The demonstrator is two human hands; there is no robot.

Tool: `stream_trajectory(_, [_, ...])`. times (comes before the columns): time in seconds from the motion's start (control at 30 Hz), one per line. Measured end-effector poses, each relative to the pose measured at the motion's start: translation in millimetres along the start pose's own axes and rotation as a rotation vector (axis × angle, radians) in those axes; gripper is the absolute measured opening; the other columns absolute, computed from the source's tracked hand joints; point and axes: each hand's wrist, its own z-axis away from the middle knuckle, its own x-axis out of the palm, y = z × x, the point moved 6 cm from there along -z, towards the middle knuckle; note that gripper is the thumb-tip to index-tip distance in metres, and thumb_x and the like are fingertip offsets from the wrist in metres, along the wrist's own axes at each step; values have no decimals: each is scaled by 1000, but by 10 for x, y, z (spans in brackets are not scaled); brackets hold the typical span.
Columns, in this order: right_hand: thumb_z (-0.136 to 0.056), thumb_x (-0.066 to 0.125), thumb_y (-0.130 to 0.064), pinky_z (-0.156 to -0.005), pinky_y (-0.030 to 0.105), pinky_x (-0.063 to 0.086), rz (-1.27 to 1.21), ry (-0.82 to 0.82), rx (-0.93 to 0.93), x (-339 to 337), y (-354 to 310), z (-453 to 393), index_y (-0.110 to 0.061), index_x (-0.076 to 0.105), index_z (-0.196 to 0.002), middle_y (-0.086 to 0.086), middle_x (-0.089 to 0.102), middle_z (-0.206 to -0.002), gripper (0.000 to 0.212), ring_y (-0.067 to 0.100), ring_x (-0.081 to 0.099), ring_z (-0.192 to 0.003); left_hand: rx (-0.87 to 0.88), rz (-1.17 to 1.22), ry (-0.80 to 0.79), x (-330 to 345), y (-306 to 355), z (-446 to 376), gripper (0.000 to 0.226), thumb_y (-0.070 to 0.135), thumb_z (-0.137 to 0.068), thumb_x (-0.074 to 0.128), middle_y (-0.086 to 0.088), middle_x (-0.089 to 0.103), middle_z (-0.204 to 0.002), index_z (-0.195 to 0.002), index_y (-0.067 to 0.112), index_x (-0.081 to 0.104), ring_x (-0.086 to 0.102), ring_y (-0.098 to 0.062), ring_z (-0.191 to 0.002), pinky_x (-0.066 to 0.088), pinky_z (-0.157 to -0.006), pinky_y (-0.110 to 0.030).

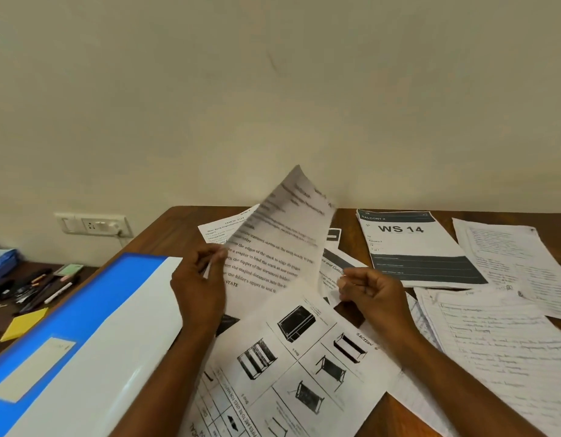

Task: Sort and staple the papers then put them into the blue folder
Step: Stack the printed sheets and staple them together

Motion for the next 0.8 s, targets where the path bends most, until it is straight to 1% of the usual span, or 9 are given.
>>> stream_trajectory(0.07, [-84, 85, -9, -92, 46, 62, -97, -2, 32, 11, -17, -21, -18, 75, -113, 1, 81, -98, 32, 20, 78, -98, -50, 104, 59, -29, 10, -26, 5, 16, -98, 74, -3, 78, -98, -102, 13, 72, 74, -7, -88, 58, -80, -22])
stream_trajectory(0.13, [-82, 86, -10, -92, 44, 63, -143, -10, 36, 38, -53, -12, -16, 74, -117, 3, 81, -99, 37, 21, 78, -98, -119, 213, 83, -18, 27, -22, 5, 15, -98, 72, -2, 78, -92, -101, 12, 69, 72, -1, -79, 57, -71, -17])
stream_trajectory(0.27, [-81, 85, -14, -78, 30, 65, -276, 4, 20, 17, -235, 30, -13, 73, -118, 7, 81, -99, 40, 28, 78, -95, -200, 334, 63, 66, 86, 39, 9, 14, -99, 70, 11, 79, -77, -94, 20, 65, 71, 1, -69, 57, -61, -16])
stream_trajectory(0.37, [-76, 85, -17, -83, 33, 65, -296, -5, -44, -43, -443, 19, -11, 74, -119, 10, 81, -102, 44, 31, 78, -95, -228, 444, 68, 95, 177, 68, 11, 14, -99, 70, 10, 80, -82, -94, 22, 64, 74, -2, -74, 59, -63, -19])
stream_trajectory(0.47, [-71, 85, -20, -88, 38, 64, -303, -43, -80, -37, -597, 51, -8, 74, -117, 10, 80, -105, 49, 30, 78, -97, -239, 570, 88, 96, 275, 54, 11, 14, -98, 70, 3, 81, -93, -96, 23, 65, 76, -11, -85, 63, -72, -27])
stream_trajectory(0.53, [-71, 85, -20, -88, 39, 64, -296, -61, -107, -7, -666, 83, -8, 74, -117, 10, 80, -105, 49, 30, 78, -98, -227, 616, 116, 77, 332, 49, 11, 13, -98, 70, 2, 80, -96, -98, 22, 64, 76, -13, -87, 64, -75, -29])
stream_trajectory(0.6, [-71, 84, -20, -87, 37, 64, -295, -66, -128, 16, -728, 109, -7, 74, -116, 10, 80, -104, 48, 31, 78, -97, -214, 624, 133, 61, 372, 61, 11, 12, -98, 69, 3, 80, -95, -99, 21, 64, 75, -12, -87, 63, -76, -28])
stream_trajectory(0.73, [-75, 83, -20, -90, 44, 63, -295, -67, -157, -41, -895, 120, -5, 74, -117, 13, 80, -106, 45, 36, 77, -98, -209, 603, 67, 105, 408, 110, 13, 8, -100, 67, 2, 81, -92, -96, 21, 63, 76, -10, -83, 62, -70, -25])
stream_trajectory(0.8, [-76, 83, -19, -89, 45, 63, -293, -61, -184, -112, -1010, 118, -5, 73, -119, 14, 80, -106, 47, 37, 77, -98, -215, 620, 57, 114, 432, 122, 13, 8, -100, 66, 2, 81, -93, -96, 20, 63, 76, -11, -84, 63, -72, -27])
